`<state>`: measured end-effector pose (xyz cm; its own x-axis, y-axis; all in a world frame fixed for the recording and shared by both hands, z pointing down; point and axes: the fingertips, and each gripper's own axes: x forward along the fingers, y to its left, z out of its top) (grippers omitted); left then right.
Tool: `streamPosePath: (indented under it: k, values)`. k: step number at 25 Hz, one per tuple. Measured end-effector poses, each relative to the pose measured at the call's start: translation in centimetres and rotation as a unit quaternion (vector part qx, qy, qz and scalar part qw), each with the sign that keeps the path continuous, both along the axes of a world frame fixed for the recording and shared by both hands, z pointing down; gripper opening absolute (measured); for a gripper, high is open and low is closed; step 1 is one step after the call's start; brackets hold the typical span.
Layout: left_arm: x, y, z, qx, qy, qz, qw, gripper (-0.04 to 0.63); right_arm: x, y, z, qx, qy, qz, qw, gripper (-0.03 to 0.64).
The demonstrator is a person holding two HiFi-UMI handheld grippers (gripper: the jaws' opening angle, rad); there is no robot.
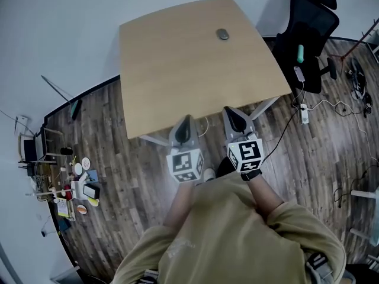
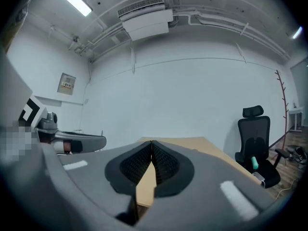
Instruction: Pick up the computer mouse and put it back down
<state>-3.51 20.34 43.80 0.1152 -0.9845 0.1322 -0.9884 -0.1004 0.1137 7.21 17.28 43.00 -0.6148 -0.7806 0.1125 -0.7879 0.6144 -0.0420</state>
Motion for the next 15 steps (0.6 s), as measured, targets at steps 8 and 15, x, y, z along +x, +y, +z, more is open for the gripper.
streamPosePath:
  k: [8, 15]
  values:
    - [1.5, -7.1, 2.8, -0.024, 0.011, 0.03, 0.9992, 0.002, -0.1, -8.2, 2.3, -0.024, 0.006, 0.009, 1.0, 0.008]
    - [2.2, -18.2, 3.8, -0.03, -0.006, 0.029, 0.9991, 0.002, 0.6, -19.7, 4.5, -0.037, 0.022, 0.008, 0.999, 0.008]
